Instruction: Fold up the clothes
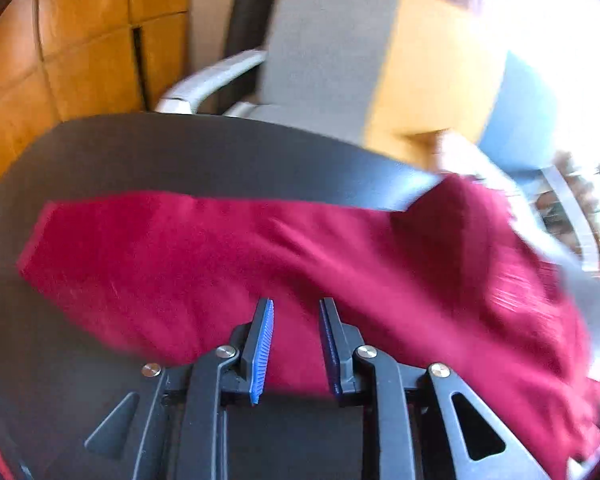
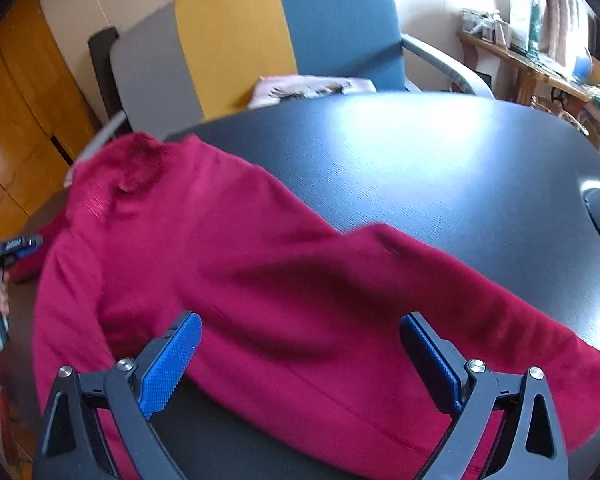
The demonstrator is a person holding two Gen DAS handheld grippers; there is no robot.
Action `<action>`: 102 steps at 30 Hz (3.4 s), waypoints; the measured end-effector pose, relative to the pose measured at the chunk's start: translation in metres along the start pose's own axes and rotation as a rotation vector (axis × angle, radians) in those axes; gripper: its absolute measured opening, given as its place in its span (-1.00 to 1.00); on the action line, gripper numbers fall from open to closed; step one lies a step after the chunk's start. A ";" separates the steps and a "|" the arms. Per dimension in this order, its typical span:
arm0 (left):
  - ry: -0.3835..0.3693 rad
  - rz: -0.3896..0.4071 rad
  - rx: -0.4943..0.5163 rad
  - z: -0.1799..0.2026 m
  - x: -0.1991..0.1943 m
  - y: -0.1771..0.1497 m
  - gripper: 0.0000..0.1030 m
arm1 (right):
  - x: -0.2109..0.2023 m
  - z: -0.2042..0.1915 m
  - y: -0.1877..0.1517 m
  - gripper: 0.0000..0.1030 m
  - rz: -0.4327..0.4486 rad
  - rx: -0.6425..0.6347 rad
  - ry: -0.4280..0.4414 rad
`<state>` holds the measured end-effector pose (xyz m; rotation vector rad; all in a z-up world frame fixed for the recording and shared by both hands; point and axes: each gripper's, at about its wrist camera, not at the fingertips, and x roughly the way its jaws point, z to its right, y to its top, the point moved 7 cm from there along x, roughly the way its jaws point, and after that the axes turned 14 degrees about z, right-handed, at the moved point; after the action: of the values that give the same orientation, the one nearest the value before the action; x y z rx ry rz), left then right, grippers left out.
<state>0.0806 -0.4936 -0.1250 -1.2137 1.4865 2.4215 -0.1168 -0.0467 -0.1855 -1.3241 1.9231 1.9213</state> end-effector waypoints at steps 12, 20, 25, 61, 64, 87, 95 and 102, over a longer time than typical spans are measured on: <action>-0.458 -0.204 -0.023 0.105 -0.125 -0.168 -0.18 | 0.052 -0.060 0.008 0.97 0.025 -0.129 0.046; -0.449 -0.261 -0.117 0.138 -0.125 -0.194 -0.17 | 0.061 -0.053 -0.001 1.00 0.028 -0.143 0.054; -0.401 -0.230 -0.060 0.151 -0.120 -0.189 -0.85 | 0.063 -0.055 -0.002 1.00 0.029 -0.161 0.041; -0.329 -0.183 -0.073 0.086 -0.113 -0.182 -0.13 | 0.063 -0.064 -0.005 1.00 0.029 -0.183 0.010; -0.303 -0.166 -0.030 0.094 -0.113 -0.183 -0.17 | 0.063 -0.064 -0.004 1.00 0.029 -0.186 0.008; -0.046 -0.007 -0.002 0.009 -0.143 -0.137 -0.92 | 0.064 -0.064 -0.004 1.00 0.034 -0.193 0.005; 0.151 0.001 0.062 -0.023 -0.135 -0.129 -0.92 | 0.065 -0.063 -0.004 1.00 0.034 -0.194 0.005; 0.403 0.025 0.069 -0.047 -0.136 -0.117 -0.89 | 0.065 -0.062 -0.003 1.00 0.034 -0.195 0.005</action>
<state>0.2510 -0.4208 -0.1347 -1.7545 1.6680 2.2073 -0.1250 -0.1306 -0.2174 -1.3517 1.8103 2.1726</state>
